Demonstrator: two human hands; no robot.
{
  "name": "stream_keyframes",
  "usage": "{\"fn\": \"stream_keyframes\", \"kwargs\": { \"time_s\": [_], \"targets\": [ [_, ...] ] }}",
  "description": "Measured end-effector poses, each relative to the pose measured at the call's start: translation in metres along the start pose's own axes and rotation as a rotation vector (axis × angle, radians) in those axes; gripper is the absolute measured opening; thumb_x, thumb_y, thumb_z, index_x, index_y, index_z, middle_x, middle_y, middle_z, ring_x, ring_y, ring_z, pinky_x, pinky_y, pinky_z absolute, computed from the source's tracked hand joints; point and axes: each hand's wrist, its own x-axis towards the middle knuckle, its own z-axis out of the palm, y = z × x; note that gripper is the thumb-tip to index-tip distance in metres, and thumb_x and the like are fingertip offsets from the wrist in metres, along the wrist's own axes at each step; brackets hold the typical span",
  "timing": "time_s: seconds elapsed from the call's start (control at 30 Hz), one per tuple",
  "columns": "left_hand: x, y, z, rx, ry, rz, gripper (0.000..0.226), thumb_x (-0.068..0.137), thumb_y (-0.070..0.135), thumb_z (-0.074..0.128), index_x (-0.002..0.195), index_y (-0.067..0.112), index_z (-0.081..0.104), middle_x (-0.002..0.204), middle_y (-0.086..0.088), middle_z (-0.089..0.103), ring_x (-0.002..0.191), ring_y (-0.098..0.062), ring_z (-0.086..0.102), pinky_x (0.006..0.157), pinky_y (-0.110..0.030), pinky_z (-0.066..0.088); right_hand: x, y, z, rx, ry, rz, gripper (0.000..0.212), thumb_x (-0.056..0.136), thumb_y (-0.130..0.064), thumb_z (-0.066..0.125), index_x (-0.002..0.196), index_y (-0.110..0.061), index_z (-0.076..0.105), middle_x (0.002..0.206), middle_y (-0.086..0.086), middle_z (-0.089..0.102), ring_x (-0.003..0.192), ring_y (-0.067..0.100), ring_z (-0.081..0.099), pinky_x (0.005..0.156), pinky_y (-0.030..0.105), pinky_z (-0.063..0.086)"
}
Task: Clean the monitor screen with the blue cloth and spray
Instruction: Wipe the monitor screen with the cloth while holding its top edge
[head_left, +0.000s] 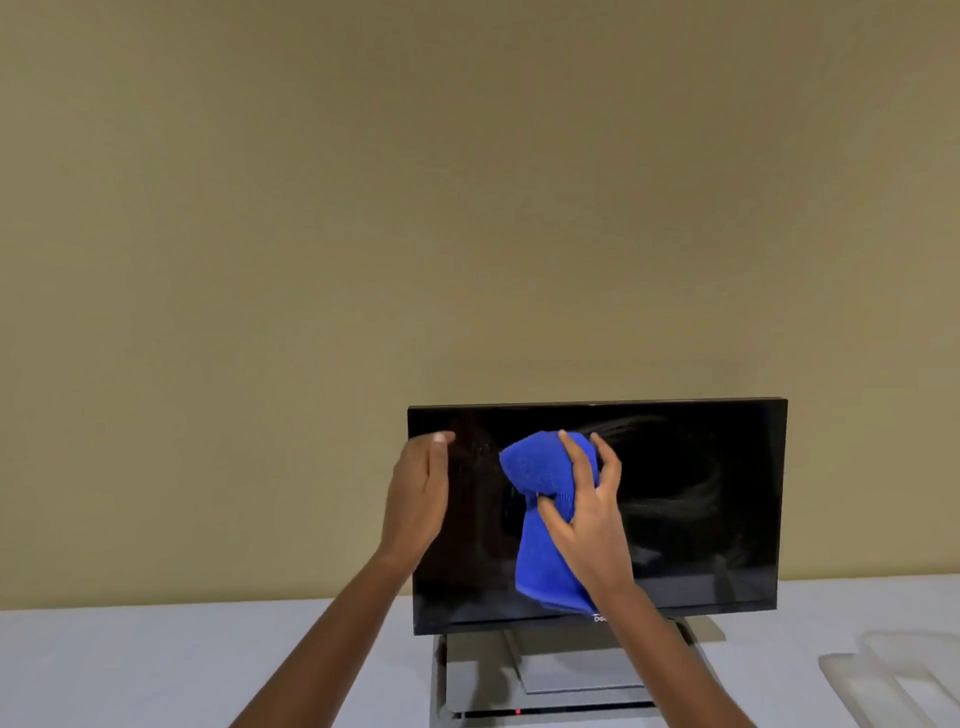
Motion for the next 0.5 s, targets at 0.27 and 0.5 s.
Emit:
{"fn": "stream_keyframes", "kwargs": {
  "time_s": [0.27, 0.5],
  "targets": [
    [0.056, -0.018, -0.020, 0.245, -0.062, 0.216, 0.043, 0.099, 0.027, 0.027, 0.127, 0.004, 0.050, 0.133, -0.011, 0.052, 0.128, -0.022, 0.044, 0.108, -0.031, 0.029, 0.068, -0.018, 0.023, -0.252, 0.064, -0.164, 0.064, 0.081, -0.022, 0.064, 0.139, -0.023, 0.039, 0.142, 0.015, 0.028, 0.125, 0.032, 0.040, 0.070, 0.032, 0.056],
    [0.072, -0.036, -0.012, -0.055, -0.119, -0.067, 0.059, 0.095, 0.048, 0.017, 0.117, 0.013, 0.058, 0.113, 0.006, 0.054, 0.106, -0.006, 0.046, 0.094, -0.024, 0.031, 0.086, -0.015, 0.051, -0.321, 0.238, -0.133, 0.056, 0.088, -0.022, 0.059, 0.139, -0.009, 0.039, 0.133, 0.026, 0.045, 0.116, 0.040, 0.051, 0.091, 0.052, 0.049]
  ]
}}
